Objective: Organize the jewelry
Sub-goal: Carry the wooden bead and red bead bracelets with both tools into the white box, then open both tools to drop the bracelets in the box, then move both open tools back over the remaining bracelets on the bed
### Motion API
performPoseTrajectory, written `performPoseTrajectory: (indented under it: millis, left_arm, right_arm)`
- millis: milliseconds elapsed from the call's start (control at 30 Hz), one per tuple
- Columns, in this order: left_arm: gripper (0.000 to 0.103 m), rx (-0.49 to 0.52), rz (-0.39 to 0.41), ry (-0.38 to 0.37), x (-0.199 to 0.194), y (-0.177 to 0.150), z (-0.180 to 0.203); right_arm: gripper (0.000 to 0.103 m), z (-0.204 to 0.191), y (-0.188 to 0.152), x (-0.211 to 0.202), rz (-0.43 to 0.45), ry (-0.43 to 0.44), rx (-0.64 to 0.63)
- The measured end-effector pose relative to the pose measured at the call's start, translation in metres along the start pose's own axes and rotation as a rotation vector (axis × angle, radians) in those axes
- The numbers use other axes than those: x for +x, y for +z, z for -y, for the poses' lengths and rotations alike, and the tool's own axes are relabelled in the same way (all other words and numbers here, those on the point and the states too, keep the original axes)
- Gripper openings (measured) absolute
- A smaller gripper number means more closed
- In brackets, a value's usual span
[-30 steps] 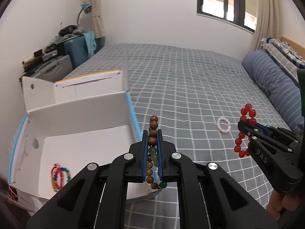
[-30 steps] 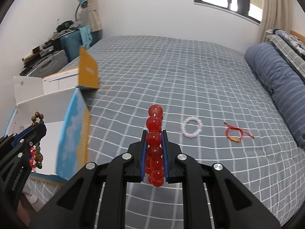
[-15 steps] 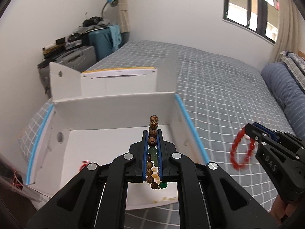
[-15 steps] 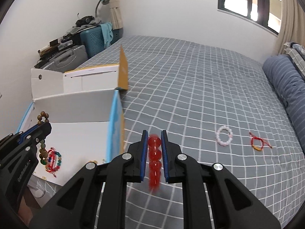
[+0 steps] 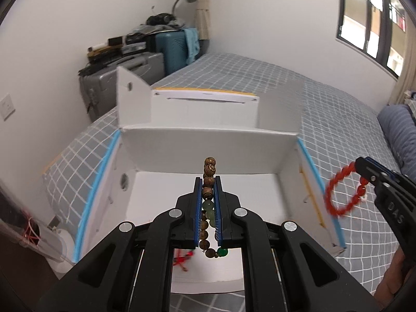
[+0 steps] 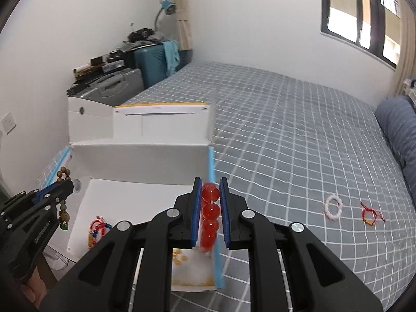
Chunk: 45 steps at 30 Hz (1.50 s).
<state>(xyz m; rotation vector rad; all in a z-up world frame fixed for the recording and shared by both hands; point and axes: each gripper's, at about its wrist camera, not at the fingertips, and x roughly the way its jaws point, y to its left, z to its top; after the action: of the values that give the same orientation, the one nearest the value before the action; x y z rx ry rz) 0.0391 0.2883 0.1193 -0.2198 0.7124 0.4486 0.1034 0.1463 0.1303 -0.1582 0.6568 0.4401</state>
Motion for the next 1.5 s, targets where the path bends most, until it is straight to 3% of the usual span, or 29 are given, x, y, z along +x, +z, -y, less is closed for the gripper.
performPoseTrajectory:
  millis: [200,400,800,900,1000,1067,1133,1267,1500]
  left_arm:
    - [0.008,-0.032,-0.015,0.032,0.005,-0.001,-0.029]
    - [0.008,-0.03,-0.055,0.059,0.026,-0.009,-0.039]
    - [0.008,-0.022,-0.137,0.067,0.062,-0.021,-0.042]
    - [0.01,-0.016,-0.154,0.073,0.066,-0.023,-0.04]
    - [0.016,-0.021,-0.159,0.079,0.065,-0.022,-0.041]
    - [0.042,-0.025,-0.142,0.082,0.061,-0.021,-0.041]
    - [0.054,-0.024,-0.124,0.091,0.056,-0.021,-0.04]
    - [0.069,-0.028,-0.105,0.091,0.048,-0.02,-0.039]
    - [0.072,-0.024,-0.103,0.099,0.045,-0.02,-0.037]
  right_arm:
    - [0.013,-0.03,-0.003,0.008,0.004,0.029,-0.032]
    - [0.013,-0.051,-0.018,0.038,-0.067,0.081,-0.037]
    - [0.013,-0.057,-0.047,0.089,-0.221,0.108,-0.016]
    - [0.016,-0.057,-0.047,0.086,-0.21,0.107,-0.014]
    - [0.041,-0.057,-0.045,0.078,-0.187,0.113,-0.015]
    - [0.06,-0.053,-0.045,0.072,-0.171,0.102,-0.009]
    - [0.07,-0.05,-0.043,0.069,-0.166,0.079,-0.004]
    - [0.082,-0.046,-0.039,0.065,-0.157,0.062,0.001]
    - [0.089,-0.049,-0.041,0.063,-0.151,0.031,-0.019]
